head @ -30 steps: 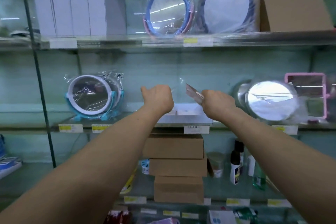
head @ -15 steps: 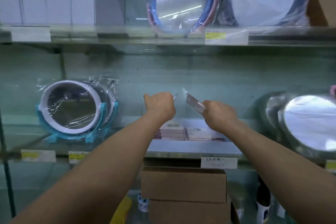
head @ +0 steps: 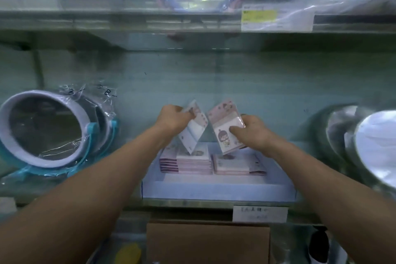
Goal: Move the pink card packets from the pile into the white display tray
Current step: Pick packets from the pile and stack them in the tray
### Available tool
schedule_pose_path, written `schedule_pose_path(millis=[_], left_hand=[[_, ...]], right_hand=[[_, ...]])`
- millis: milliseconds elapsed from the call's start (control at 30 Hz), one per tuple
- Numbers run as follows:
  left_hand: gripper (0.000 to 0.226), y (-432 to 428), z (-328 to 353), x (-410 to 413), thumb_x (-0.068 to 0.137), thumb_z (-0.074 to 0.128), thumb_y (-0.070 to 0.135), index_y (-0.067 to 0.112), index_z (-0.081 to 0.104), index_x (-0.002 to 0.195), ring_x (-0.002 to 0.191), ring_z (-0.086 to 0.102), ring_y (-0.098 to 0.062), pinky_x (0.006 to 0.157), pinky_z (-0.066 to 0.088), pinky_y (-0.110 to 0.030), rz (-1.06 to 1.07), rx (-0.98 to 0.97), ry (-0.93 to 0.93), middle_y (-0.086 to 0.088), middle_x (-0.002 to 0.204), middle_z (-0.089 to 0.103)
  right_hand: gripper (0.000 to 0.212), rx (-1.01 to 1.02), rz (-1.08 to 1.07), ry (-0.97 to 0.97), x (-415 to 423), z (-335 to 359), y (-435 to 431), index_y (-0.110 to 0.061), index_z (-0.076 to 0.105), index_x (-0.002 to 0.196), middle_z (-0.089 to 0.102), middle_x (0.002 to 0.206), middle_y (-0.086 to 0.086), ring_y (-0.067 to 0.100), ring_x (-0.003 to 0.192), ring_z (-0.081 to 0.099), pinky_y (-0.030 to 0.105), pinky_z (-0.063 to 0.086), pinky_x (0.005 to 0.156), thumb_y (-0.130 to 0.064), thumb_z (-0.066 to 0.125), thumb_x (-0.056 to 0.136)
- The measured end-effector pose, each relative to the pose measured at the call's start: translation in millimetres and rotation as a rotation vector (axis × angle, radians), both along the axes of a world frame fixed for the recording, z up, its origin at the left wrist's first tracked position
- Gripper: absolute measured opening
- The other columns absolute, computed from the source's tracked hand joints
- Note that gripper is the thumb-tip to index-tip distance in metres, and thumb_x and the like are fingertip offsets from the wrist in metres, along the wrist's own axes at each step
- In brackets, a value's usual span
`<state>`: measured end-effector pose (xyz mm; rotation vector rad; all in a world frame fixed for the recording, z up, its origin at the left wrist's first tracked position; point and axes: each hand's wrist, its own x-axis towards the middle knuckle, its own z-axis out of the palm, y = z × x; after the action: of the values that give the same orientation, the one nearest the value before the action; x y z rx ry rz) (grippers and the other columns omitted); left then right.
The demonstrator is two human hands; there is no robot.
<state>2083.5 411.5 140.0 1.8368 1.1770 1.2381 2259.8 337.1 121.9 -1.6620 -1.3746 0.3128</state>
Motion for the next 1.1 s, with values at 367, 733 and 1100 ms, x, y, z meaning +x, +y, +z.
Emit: schedule_pose_path(millis=[367,733,1100], left_hand=[[0.011,12.6,-17.4,-10.2,0.092,0.057,0.008,0.011,0.065,0.085,0.071,0.063,-0.022,0.070,0.051,-0.034,-0.219,-0.438,-0.283,-0.007,0.073,0.069],[0.016,1.9,-20.7,-7.7,0.096,0.048,0.014,0.010,0.062,0.091,0.079,0.065,-0.024,0.081,0.050,-0.040,-0.335,-0.616,-0.529,-0.009,0.079,0.071],[0.012,-13.7,-26.1,25.4,0.094,0.052,0.015,0.008,0.062,0.092,0.060,0.070,-0.020,0.053,0.059,-0.037,-0.427,-0.668,-0.448,-0.009,0.075,0.072]], right_hand=[[0.010,-0.004,0.113,0.125,30.1,2.7,-4.3,-0.010,0.060,0.097,0.063,0.078,0.000,0.009,0.064,0.058,0.013,0.047,0.046,-0.004,0.055,0.092],[0.035,-0.001,0.032,0.248,36.2,-3.0,-9.0,-0.015,0.046,0.112,0.060,0.100,0.007,0.020,0.076,0.061,0.026,0.051,0.058,0.003,0.057,0.084],[0.013,-0.024,0.155,0.593,18.8,-3.8,-16.0,-0.006,0.065,0.076,0.068,0.066,0.006,0.014,0.053,0.064,0.027,0.055,0.046,-0.013,0.066,0.087]])
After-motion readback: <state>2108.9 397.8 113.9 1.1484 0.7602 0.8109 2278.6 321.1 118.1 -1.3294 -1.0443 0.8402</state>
